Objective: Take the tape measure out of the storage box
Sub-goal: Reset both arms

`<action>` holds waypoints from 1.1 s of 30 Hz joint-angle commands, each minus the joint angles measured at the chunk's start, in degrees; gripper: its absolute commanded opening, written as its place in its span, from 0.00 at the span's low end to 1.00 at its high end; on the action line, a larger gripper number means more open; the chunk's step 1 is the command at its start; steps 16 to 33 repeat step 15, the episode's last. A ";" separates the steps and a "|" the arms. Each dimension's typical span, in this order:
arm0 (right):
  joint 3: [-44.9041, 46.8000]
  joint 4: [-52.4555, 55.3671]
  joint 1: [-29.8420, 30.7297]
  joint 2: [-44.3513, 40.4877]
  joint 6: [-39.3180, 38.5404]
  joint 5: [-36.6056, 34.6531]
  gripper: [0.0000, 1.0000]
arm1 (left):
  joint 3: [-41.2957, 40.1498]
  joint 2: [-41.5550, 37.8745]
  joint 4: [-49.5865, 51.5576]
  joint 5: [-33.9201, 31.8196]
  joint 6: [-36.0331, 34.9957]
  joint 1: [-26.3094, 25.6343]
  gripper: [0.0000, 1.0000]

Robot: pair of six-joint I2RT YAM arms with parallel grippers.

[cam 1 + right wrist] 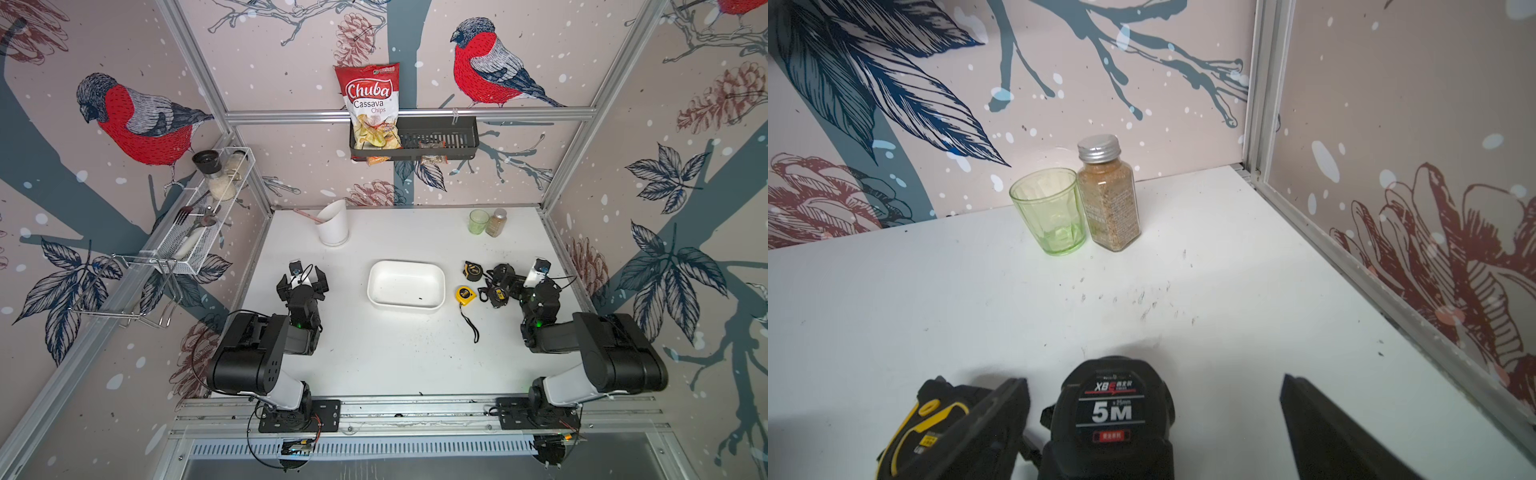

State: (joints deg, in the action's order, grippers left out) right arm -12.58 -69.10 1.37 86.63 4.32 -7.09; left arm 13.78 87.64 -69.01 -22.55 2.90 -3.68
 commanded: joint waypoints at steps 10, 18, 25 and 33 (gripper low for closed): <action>-0.60 -1.93 0.04 0.66 -0.85 -1.18 1.00 | 0.28 -0.54 -0.45 2.36 1.06 0.56 0.98; -0.38 -1.11 0.35 -0.31 -0.95 -1.72 1.00 | 0.26 -0.54 -0.42 2.33 1.06 0.61 0.98; -0.38 -1.11 0.35 -0.31 -0.95 -1.72 1.00 | 0.26 -0.54 -0.42 2.33 1.06 0.61 0.98; -0.38 -1.11 0.35 -0.31 -0.95 -1.72 1.00 | 0.26 -0.54 -0.42 2.33 1.06 0.61 0.98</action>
